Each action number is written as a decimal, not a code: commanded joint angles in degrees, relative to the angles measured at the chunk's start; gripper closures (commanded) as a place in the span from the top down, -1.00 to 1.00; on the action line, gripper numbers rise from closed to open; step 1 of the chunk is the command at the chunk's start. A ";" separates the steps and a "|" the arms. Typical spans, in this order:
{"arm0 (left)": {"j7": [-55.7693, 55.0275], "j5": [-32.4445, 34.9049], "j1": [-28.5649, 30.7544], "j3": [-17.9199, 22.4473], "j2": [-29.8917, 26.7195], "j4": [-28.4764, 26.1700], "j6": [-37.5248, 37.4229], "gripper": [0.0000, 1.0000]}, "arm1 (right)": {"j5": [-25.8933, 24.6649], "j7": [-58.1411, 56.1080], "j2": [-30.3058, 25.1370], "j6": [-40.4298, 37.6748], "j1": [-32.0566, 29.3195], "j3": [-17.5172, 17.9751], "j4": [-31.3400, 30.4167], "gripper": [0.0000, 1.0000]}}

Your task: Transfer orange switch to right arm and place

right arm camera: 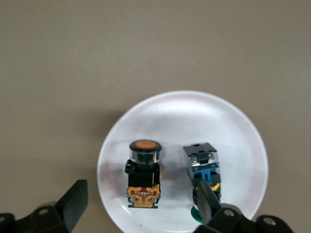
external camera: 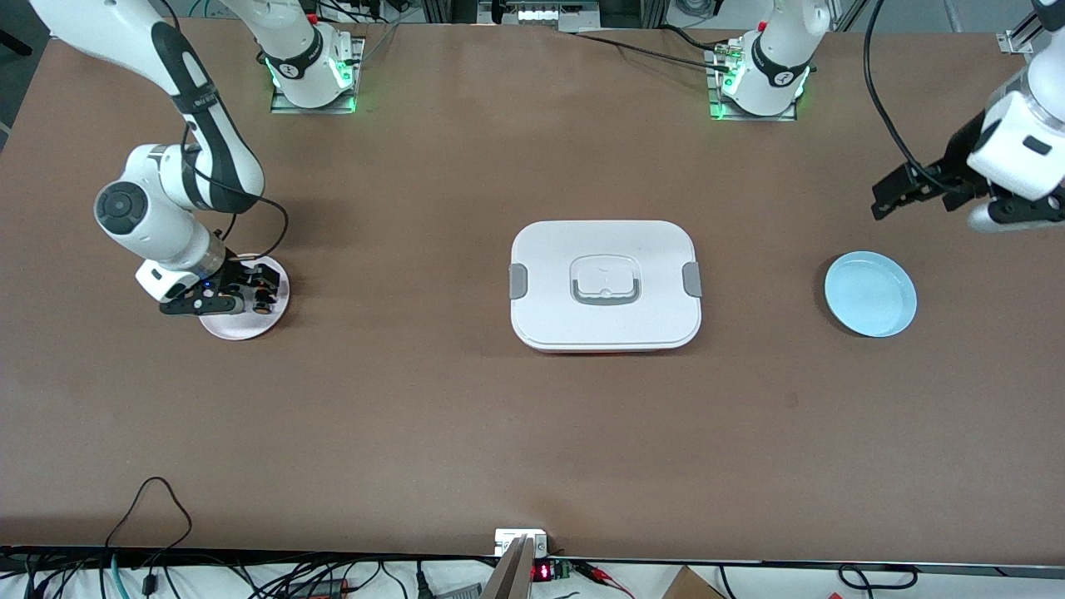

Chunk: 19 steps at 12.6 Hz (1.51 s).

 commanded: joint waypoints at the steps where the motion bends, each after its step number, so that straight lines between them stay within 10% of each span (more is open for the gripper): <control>1: 2.27 -0.39 -1.64 2.06 -0.64 -1.47 0.05 1.00 | -0.88 2.00 -9.45 -11.67 1.37 1.14 3.79 1.00; 8: 2.27 -0.39 -1.64 1.88 0.50 0.55 -1.00 1.00 | -0.09 2.18 -14.75 -51.85 2.16 3.61 31.82 1.00; 19: 2.18 -0.56 -1.99 1.79 0.85 0.91 -1.18 1.00 | 1.58 2.09 -13.61 -51.36 2.34 3.26 33.70 1.00</control>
